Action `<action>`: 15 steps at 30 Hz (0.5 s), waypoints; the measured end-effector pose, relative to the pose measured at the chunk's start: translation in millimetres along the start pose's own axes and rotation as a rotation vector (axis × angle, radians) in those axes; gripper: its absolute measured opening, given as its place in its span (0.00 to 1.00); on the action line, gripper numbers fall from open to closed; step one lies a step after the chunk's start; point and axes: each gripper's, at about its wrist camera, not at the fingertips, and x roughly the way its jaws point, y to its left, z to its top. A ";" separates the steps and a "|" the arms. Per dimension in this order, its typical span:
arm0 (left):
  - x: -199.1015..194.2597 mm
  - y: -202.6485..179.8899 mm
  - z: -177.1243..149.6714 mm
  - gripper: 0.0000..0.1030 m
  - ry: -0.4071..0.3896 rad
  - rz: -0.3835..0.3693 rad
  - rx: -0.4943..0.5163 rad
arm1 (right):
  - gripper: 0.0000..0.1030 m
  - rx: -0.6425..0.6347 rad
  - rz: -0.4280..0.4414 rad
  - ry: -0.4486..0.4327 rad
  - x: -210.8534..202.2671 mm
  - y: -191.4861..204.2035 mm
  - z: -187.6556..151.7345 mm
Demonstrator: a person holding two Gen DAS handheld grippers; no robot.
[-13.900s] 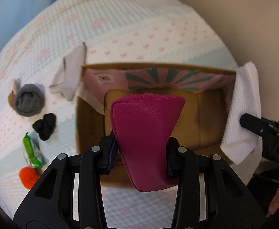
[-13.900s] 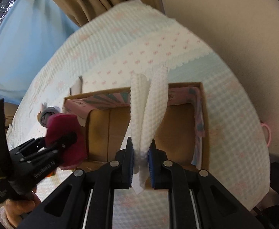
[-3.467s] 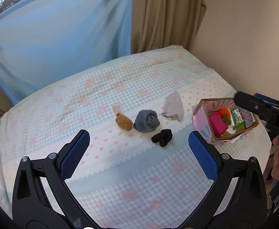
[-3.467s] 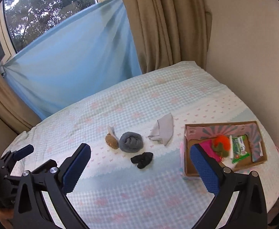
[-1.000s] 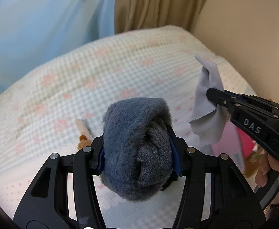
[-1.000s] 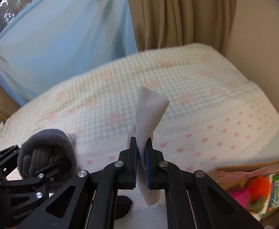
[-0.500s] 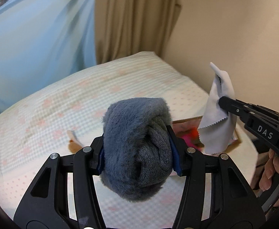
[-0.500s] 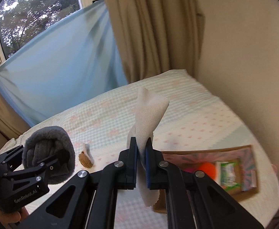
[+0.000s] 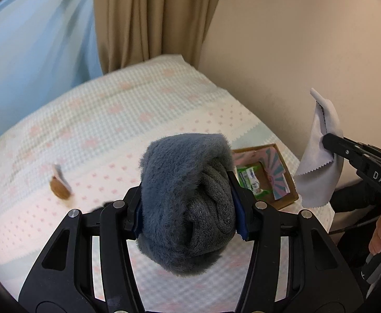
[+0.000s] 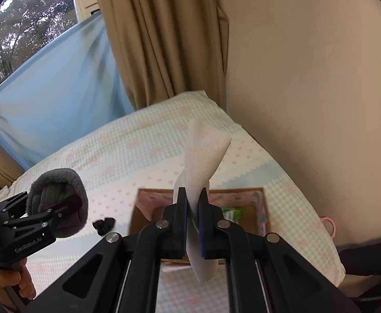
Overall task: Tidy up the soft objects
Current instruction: 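Carry the grey sock and grey cloth over the box with both tools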
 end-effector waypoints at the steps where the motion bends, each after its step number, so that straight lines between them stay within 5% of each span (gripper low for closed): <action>1: 10.3 -7.3 -0.5 0.48 0.015 0.003 -0.007 | 0.06 -0.001 0.007 0.011 3.2 -7.7 -1.7; 15: 145.2 -61.5 -29.4 0.48 0.253 0.047 -0.023 | 0.06 0.001 0.159 0.246 107.3 -76.1 -18.3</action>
